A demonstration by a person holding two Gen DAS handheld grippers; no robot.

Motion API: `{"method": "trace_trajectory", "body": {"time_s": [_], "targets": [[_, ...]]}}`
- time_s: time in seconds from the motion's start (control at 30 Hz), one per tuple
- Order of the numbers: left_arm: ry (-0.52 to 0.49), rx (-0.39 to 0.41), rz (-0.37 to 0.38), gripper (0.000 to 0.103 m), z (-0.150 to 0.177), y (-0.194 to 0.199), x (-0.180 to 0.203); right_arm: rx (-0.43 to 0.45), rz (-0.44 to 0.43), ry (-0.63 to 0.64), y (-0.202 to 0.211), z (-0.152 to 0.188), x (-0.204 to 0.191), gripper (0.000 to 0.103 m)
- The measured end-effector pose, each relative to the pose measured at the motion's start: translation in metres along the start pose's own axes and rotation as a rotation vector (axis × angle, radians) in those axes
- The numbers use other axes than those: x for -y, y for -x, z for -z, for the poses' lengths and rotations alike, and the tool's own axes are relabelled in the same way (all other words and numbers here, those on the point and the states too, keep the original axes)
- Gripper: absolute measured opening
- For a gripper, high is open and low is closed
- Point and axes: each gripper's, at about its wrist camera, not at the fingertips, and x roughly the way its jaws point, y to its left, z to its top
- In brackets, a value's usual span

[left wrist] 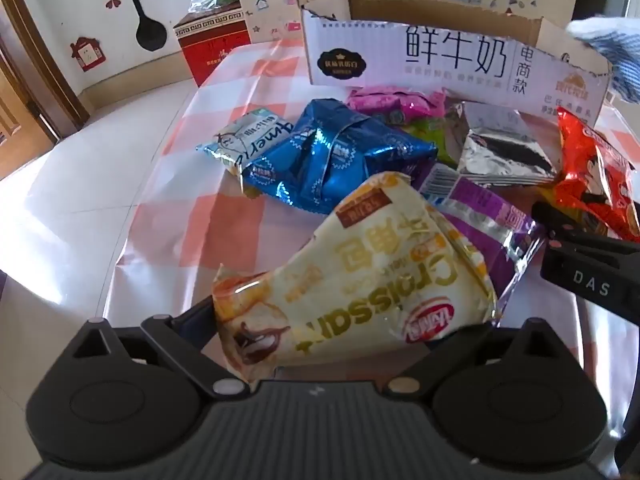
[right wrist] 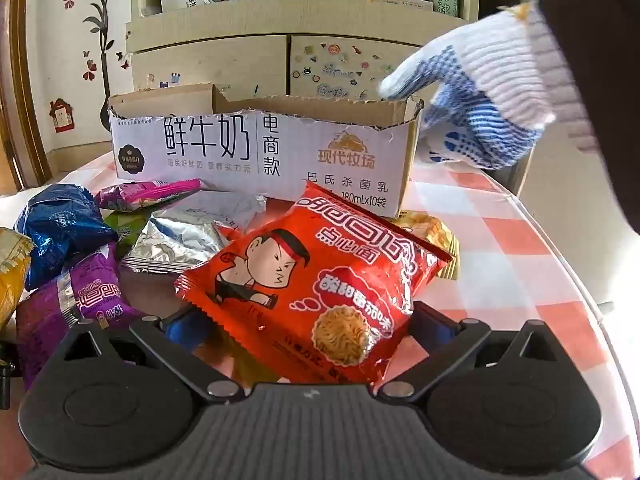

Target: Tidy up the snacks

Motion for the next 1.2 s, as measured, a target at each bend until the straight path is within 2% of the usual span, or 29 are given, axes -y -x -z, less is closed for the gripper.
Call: {"method": "trace_trajectory", "body": {"time_s": [0.3,0.43,0.57,0.87,1.07,1.2], "targets": [[0.026,-0.002,-0.024,0.099,-0.002,0.002,-0.005,-0.01,0.004,0.006,0.0,-0.001,0.0,0.103],[0.036,-0.011,-0.056,0.098,-0.001,0.0,-0.001,-0.011,0.005,0.007,0.0,-0.001,0.0,0.103],[0.048,-0.013,-0.05,0.098,-0.004,0.006,-0.005,-0.011,0.005,0.007,0.0,-0.001,0.0,0.103],[0.066,0.024,0.085,0.098,-0.02,0.054,-0.007,-0.012,0.006,0.008,0.0,-0.001,0.0,0.103],[-0.036,0.099,0.069,0.098,-0.042,0.081,-0.009,-0.012,0.006,0.008,0.001,-0.001,0.0,0.103],[-0.057,0.096,0.133,0.098,-0.044,0.08,-0.009,-0.013,0.006,0.009,0.0,-0.001,0.0,0.103]]}}
